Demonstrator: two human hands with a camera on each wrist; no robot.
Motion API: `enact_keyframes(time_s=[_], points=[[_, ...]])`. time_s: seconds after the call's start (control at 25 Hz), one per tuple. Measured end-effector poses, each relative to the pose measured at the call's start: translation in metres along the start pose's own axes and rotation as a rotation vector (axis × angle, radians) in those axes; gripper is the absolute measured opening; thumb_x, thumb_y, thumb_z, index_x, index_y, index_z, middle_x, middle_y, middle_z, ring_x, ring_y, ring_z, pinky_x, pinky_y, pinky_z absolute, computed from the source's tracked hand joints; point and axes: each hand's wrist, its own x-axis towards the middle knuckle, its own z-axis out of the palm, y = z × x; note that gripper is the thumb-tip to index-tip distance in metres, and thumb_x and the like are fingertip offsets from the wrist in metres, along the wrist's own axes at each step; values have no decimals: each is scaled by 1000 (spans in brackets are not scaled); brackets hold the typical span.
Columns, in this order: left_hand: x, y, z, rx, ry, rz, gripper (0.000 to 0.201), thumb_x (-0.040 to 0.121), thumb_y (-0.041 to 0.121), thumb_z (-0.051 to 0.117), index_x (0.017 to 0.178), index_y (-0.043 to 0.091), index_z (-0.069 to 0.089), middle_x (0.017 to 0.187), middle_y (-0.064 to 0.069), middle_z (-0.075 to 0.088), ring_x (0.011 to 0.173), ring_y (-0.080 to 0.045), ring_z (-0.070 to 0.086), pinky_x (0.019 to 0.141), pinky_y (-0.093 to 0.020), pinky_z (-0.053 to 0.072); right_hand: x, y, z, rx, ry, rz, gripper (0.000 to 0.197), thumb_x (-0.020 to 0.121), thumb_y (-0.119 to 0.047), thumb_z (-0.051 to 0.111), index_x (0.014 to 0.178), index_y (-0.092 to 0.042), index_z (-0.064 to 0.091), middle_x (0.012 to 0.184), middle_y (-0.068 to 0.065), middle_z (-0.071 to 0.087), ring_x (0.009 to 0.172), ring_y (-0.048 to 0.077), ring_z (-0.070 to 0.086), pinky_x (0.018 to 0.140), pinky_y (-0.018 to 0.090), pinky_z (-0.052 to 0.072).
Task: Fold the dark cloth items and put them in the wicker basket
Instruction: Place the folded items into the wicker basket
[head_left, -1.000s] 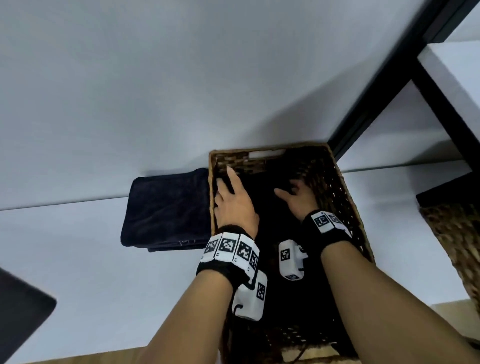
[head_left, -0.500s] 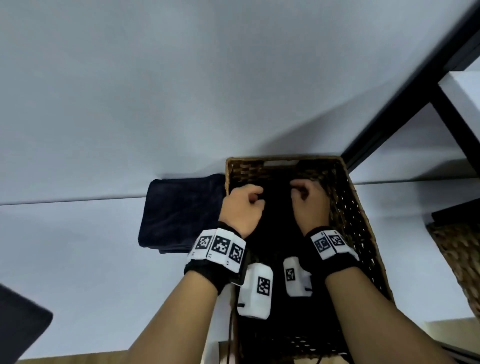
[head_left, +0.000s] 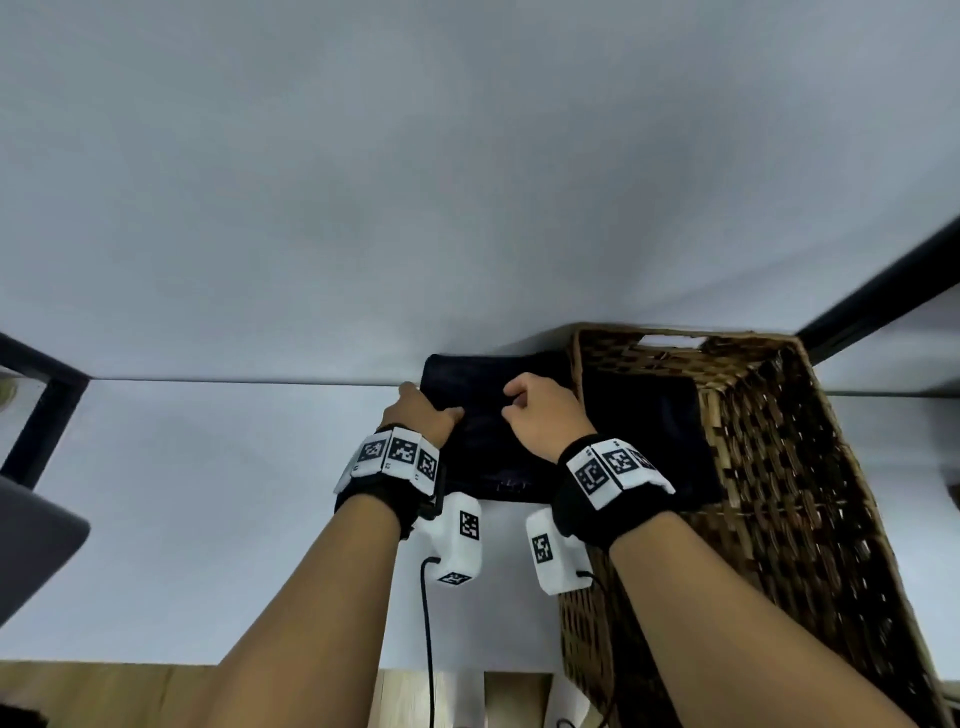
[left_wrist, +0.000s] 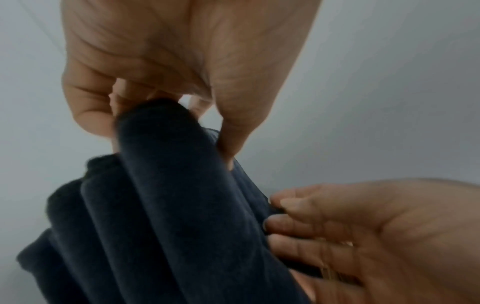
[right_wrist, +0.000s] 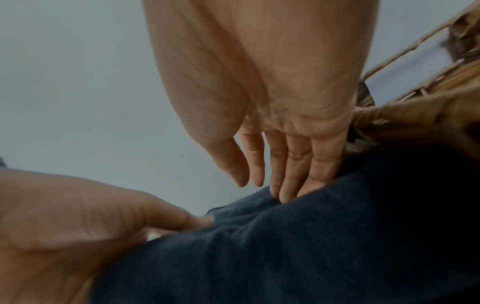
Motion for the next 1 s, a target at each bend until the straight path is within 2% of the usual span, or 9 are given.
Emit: enact_keyframes(time_s=[0.12, 0.28, 0.4, 0.52, 0.6, 0.76, 0.84, 0.88, 1.0], points=[[-3, 10, -8, 83, 31, 11, 72, 85, 49, 63, 133, 3, 36, 132, -18, 51, 120, -34, 52, 82, -33, 40, 1, 4, 1, 35, 33, 51, 32, 92, -22, 55, 124, -18, 56, 120, 3, 62, 115, 22, 56, 101, 35, 43], [-5, 22, -12, 193, 12, 66, 66, 83, 45, 66, 130, 7, 40, 129, -15, 54, 118, -33, 53, 89, -35, 44, -3, 8, 0, 81, 47, 54, 30, 91, -20, 57, 121, -16, 58, 111, 2, 62, 110, 21, 58, 97, 30, 44], [-9, 29, -10, 206, 35, 97, 63, 82, 40, 67, 131, 10, 41, 126, -14, 55, 116, -32, 54, 85, -34, 45, -8, 10, -1, 119, 61, 52, 28, 91, -19, 59, 119, -16, 59, 99, -3, 59, 106, 19, 59, 91, 25, 43], [-7, 31, -13, -38, 3, 7, 64, 80, 37, 72, 126, 1, 47, 120, -18, 58, 110, -33, 57, 76, -31, 42, -12, 11, -2, 157, 62, 49, 30, 91, -20, 60, 120, -16, 58, 107, -1, 61, 106, 17, 58, 87, 21, 40], [-6, 31, -18, -270, -80, -59, 60, 78, 37, 74, 115, -7, 56, 106, -20, 63, 95, -33, 62, 67, -31, 45, -16, 13, -4, 186, 69, 34, 30, 91, -20, 60, 121, -16, 58, 110, 0, 62, 105, 16, 58, 88, 22, 41], [-36, 54, -27, -555, -111, 8, 29, 77, 22, 73, 88, -2, 62, 83, -20, 64, 76, -34, 65, 68, -45, 56, -16, 21, -14, 363, 172, 21, 25, 90, -26, 61, 112, -15, 62, 103, 3, 66, 99, 20, 62, 93, 35, 49], [-62, 79, -31, -635, -126, 155, 18, 75, 15, 71, 90, 5, 66, 90, -19, 69, 82, -34, 68, 74, -53, 57, -20, 23, -24, 573, 229, 75, 35, 81, -44, 64, 103, -17, 65, 99, 7, 70, 96, 25, 66, 92, 47, 51], [-78, 93, -32, -627, -136, 237, 21, 76, 14, 70, 96, 7, 67, 94, -17, 70, 86, -33, 68, 77, -52, 57, -21, 26, -31, 763, 219, 116, 44, 75, -53, 64, 100, -17, 67, 99, 9, 72, 96, 27, 68, 92, 50, 52], [-116, 131, -31, -664, -233, 414, 25, 79, 13, 67, 104, 14, 65, 98, -11, 71, 89, -29, 69, 78, -41, 58, -41, 35, -67, 1390, -28, 224, 48, 87, -55, 57, 104, -12, 72, 108, 16, 71, 99, 30, 69, 101, 47, 46]])
